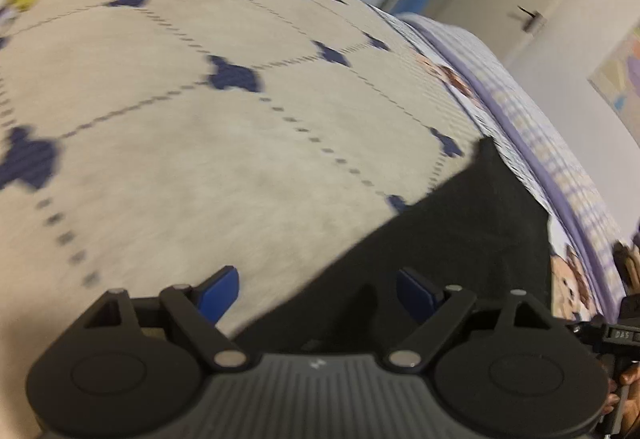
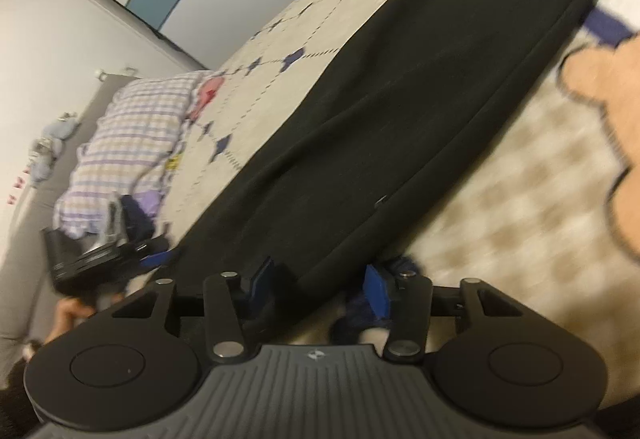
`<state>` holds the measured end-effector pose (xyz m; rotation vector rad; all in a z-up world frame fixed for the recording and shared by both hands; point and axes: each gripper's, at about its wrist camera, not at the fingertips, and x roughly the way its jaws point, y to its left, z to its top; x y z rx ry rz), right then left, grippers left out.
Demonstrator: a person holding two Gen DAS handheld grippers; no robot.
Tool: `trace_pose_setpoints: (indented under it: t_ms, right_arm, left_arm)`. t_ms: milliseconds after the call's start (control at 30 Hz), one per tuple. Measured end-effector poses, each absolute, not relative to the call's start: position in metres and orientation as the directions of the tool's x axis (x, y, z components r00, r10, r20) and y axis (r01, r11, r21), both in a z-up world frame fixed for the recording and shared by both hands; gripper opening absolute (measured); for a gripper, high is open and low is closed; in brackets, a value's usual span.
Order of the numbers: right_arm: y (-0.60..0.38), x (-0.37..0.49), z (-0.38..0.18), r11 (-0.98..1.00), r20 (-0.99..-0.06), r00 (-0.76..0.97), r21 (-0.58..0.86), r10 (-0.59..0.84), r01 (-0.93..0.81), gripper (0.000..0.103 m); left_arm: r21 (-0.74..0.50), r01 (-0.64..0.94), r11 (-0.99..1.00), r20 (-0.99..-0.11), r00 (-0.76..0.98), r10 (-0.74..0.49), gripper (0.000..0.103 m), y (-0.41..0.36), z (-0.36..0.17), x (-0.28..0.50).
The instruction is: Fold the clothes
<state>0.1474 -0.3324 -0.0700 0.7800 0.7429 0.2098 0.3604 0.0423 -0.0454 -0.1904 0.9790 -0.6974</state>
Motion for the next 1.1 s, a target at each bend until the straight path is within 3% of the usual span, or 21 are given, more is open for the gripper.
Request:
trace_pose_setpoints:
  t_ms: [100,133,167,200,233,267,400,533,600,667,767,867,1100]
  right_arm:
    - [-0.326,0.153,-0.074,0.676,-0.506,0.723,0.733,0.471,0.073,0.045]
    - [-0.323,0.155,-0.075,0.668,-0.502,0.720,0.740,0.480,0.071,0.043]
    - [-0.321,0.157,-0.076,0.661,-0.499,0.716,0.747,0.488,0.070,0.034]
    - [-0.319,0.159,-0.076,0.654,-0.497,0.712,0.754,0.497,0.069,0.024]
    - [-0.318,0.160,-0.076,0.649,-0.498,0.707,0.757,0.502,0.072,0.022]
    - [-0.317,0.160,-0.075,0.649,-0.500,0.706,0.757,0.502,0.075,0.018]
    - [-0.317,0.155,-0.060,0.677,-0.529,0.697,0.731,0.484,0.085,0.009]
    - [-0.312,0.153,-0.063,0.741,-0.623,0.649,0.658,0.438,0.132,0.007]
    - [-0.311,0.151,-0.073,0.730,-0.613,0.657,0.669,0.438,0.138,0.007]
    - [-0.317,0.150,-0.074,0.701,-0.588,0.667,0.700,0.458,0.136,0.013]
    - [-0.332,0.150,-0.070,0.679,-0.571,0.677,0.720,0.464,0.141,0.029]
    - [-0.353,0.146,-0.066,0.660,-0.555,0.721,0.729,0.416,0.181,0.038]
    - [-0.385,0.145,-0.071,0.604,-0.520,0.782,0.760,0.343,0.241,0.038]
  left_arm:
    - [-0.452,0.484,0.749,-0.711,0.311,-0.630,0.076,0.016,-0.047,0.367]
    - [-0.442,0.491,0.751,-0.719,0.306,-0.624,0.066,0.007,-0.047,0.367]
    - [-0.421,0.494,0.761,-0.730,0.313,-0.607,0.036,0.001,-0.046,0.365]
    - [-0.392,0.491,0.778,-0.744,0.328,-0.582,0.020,-0.005,-0.044,0.362]
    - [-0.368,0.493,0.788,-0.750,0.343,-0.565,0.009,-0.009,-0.043,0.357]
    - [-0.337,0.496,0.800,-0.755,0.366,-0.545,0.007,-0.013,-0.041,0.352]
    - [-0.188,0.496,0.848,-0.703,0.535,-0.468,0.006,-0.017,-0.026,0.329]
    - [-0.191,0.448,0.873,-0.724,0.537,-0.433,0.007,-0.011,-0.039,0.337]
    - [-0.184,0.457,0.870,-0.736,0.523,-0.430,0.011,-0.012,-0.044,0.340]
    - [-0.206,0.471,0.858,-0.736,0.504,-0.453,0.025,-0.012,-0.041,0.344]
    - [-0.267,0.487,0.831,-0.722,0.470,-0.507,0.050,-0.012,-0.035,0.354]
    - [-0.324,0.497,0.805,-0.708,0.437,-0.555,0.051,-0.026,-0.036,0.369]
    - [-0.416,0.514,0.750,-0.680,0.372,-0.632,0.051,-0.082,-0.047,0.390]
